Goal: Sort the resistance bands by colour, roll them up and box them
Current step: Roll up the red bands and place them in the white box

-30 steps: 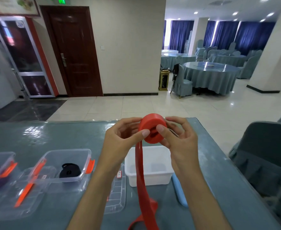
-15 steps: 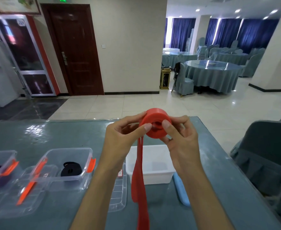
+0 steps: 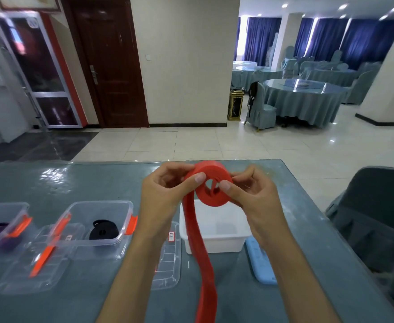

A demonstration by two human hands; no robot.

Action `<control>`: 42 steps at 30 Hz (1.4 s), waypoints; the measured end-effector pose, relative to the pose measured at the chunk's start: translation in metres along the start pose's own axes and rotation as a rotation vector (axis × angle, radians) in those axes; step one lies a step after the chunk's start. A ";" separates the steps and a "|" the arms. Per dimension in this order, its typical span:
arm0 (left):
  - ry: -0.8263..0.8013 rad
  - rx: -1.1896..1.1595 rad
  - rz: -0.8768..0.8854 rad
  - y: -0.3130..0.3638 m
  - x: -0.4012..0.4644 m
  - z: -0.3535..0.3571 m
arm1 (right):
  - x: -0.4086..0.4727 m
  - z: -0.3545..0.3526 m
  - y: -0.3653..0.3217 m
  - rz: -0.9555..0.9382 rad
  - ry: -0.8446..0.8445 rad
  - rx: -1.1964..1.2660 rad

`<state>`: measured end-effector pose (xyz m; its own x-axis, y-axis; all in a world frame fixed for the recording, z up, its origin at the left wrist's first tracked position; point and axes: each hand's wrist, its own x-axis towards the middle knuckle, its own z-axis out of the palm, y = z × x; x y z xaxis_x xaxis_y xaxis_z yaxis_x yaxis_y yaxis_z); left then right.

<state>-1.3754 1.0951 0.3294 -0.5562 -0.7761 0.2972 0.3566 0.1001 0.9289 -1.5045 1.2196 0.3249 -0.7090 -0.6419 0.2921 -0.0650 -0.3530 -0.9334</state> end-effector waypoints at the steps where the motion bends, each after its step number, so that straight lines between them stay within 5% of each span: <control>1: -0.003 0.003 -0.005 -0.002 -0.001 0.001 | 0.001 -0.002 -0.001 -0.009 0.014 -0.021; 18: -0.061 -0.019 -0.071 -0.027 -0.019 0.010 | -0.008 0.005 0.016 0.041 0.080 0.093; 25: 0.160 0.039 0.038 -0.035 -0.015 0.003 | -0.008 0.001 0.027 0.080 0.080 -0.028; 42: 0.057 -0.007 -0.065 -0.053 -0.025 -0.015 | -0.008 -0.005 0.045 0.113 -0.003 0.073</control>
<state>-1.3697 1.0997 0.2693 -0.5344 -0.8152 0.2234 0.3268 0.0444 0.9440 -1.5049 1.2120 0.2793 -0.7071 -0.6820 0.1869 0.0666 -0.3274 -0.9426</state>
